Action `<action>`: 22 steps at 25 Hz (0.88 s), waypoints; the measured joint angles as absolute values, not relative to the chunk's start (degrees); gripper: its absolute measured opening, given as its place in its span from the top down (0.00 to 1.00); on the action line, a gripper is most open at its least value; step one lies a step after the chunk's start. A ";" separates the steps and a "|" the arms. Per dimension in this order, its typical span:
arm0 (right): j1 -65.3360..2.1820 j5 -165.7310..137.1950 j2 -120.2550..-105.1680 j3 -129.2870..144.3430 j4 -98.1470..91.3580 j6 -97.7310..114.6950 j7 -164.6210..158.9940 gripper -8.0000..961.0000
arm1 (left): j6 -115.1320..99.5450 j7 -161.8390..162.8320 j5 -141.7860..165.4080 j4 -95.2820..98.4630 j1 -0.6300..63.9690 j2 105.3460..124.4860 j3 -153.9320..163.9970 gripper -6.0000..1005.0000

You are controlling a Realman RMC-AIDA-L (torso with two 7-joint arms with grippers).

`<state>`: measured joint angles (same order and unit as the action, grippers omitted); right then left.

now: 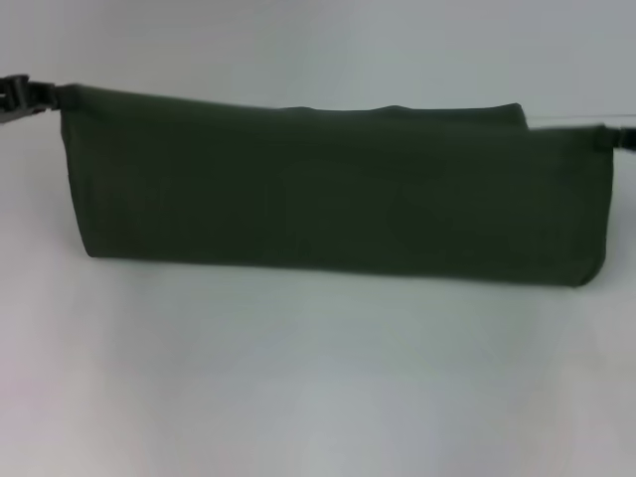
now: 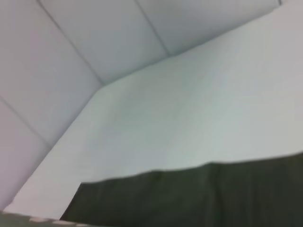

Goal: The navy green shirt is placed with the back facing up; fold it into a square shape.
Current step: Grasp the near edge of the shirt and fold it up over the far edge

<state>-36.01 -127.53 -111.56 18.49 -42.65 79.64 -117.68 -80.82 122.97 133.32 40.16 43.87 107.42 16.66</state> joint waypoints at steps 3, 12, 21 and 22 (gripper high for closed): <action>-38.29 -127.52 -111.87 18.58 -41.28 74.73 -117.52 0.96 | -75.02 121.44 132.36 38.52 44.66 108.98 16.71 0.96; -45.34 -127.17 -114.37 21.45 -35.41 56.00 -113.57 0.96 | -57.01 111.22 126.84 35.04 46.83 115.20 17.50 0.96; -48.70 -119.79 -118.41 30.00 -30.93 33.07 -107.69 0.96 | -38.71 96.16 114.78 27.02 48.39 117.91 18.27 0.97; -48.79 -118.79 -118.59 30.97 -30.54 31.25 -107.19 0.96 | -37.61 94.56 113.61 26.17 48.59 117.91 18.28 0.97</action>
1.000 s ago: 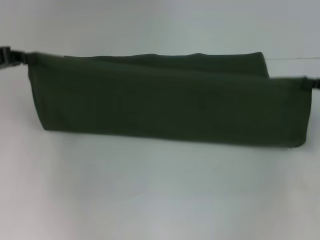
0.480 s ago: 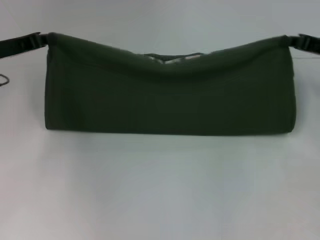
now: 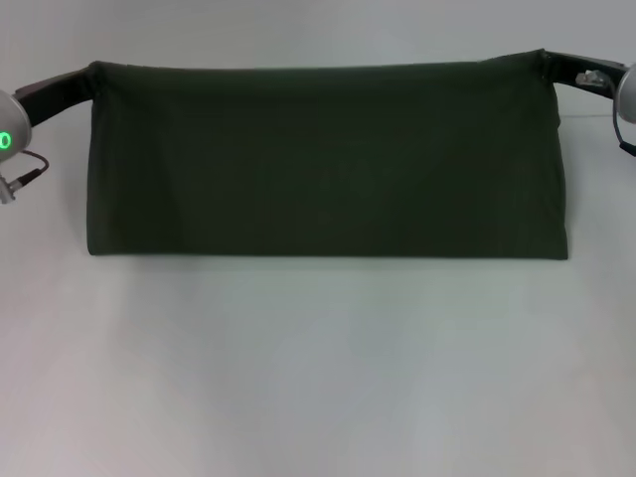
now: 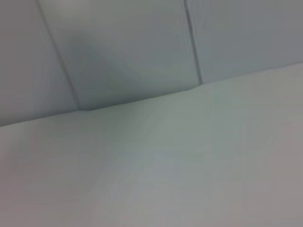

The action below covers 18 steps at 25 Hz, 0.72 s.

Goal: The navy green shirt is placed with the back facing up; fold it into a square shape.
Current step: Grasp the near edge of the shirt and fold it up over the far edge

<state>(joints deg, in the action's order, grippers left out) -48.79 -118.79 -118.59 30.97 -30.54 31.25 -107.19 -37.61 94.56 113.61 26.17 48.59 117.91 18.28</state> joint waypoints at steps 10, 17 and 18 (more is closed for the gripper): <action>-50.44 -105.79 -119.48 35.58 -24.99 20.07 -94.10 0.96 | -33.08 69.40 92.26 20.62 49.59 120.90 17.94 0.96; -50.48 -98.59 -119.55 35.64 -23.87 19.70 -87.51 0.96 | -33.04 59.69 83.50 18.04 49.90 121.63 17.88 0.94; -50.48 -97.71 -119.55 35.67 -23.71 19.67 -86.59 0.96 | -33.04 58.64 82.09 17.67 49.96 121.61 17.87 0.94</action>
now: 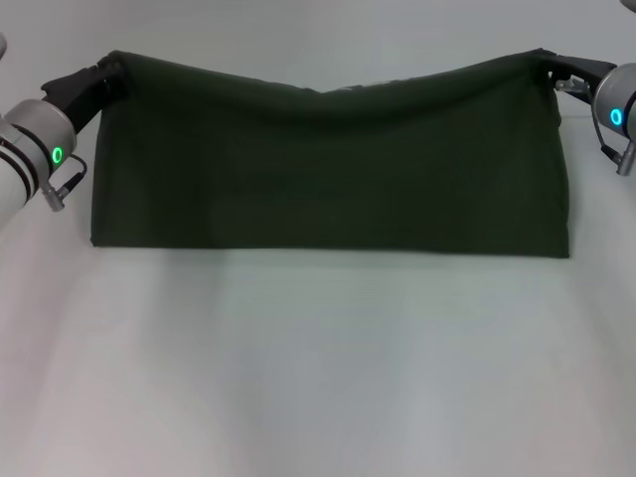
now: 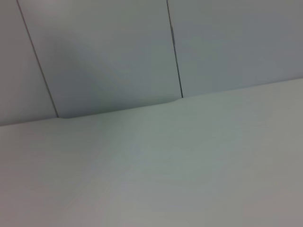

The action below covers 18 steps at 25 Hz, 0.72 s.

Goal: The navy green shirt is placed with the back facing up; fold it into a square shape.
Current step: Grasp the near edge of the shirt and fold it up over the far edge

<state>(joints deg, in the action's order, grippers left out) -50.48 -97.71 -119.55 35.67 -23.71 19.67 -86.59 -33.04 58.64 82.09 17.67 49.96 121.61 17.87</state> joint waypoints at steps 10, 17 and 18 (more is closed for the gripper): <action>-51.12 -96.63 -119.53 35.77 -23.53 18.46 -85.32 0.96 | -33.04 58.37 80.82 17.56 50.34 121.65 17.81 0.92; -51.67 -96.07 -119.53 35.43 -23.02 18.34 -85.29 0.94 | -33.30 57.67 80.68 16.71 50.72 122.01 17.61 0.90; -51.71 -95.79 -119.53 35.39 -23.02 18.34 -85.29 0.93 | -33.29 57.58 80.21 16.66 50.74 122.23 17.58 0.90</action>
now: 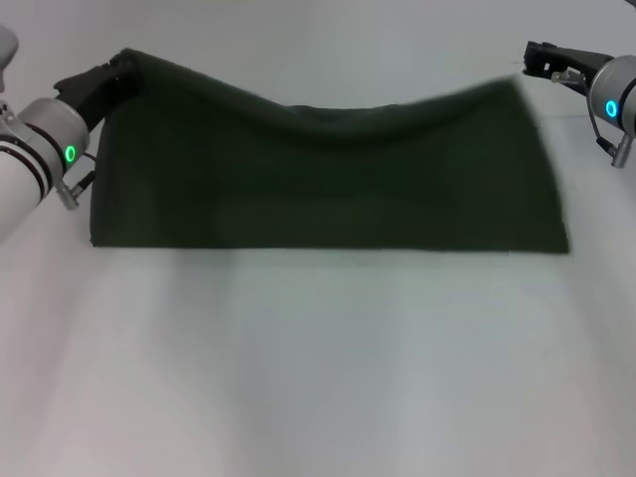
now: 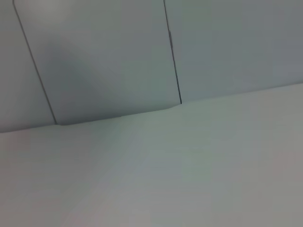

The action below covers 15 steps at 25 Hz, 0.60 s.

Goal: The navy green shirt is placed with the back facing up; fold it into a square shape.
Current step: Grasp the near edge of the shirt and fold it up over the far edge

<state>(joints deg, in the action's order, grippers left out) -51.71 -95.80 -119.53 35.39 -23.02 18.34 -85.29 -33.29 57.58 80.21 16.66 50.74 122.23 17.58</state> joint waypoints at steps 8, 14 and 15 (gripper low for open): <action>-52.19 -95.02 -119.44 35.71 -22.98 17.27 -85.26 0.64 | -30.74 53.49 72.02 15.39 50.67 122.83 17.48 0.88; -52.21 -94.81 -119.37 35.41 -22.96 17.31 -85.25 0.52 | -30.11 54.10 70.27 15.30 49.67 121.36 17.51 0.71; -52.05 -94.38 -119.28 35.31 -23.01 17.56 -85.25 0.49 | -30.29 54.92 70.27 15.14 49.33 120.86 17.70 0.59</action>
<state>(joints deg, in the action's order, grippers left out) -52.05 -94.38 -119.28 35.31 -23.01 17.56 -85.25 -30.29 54.92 70.27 15.14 49.33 120.86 17.70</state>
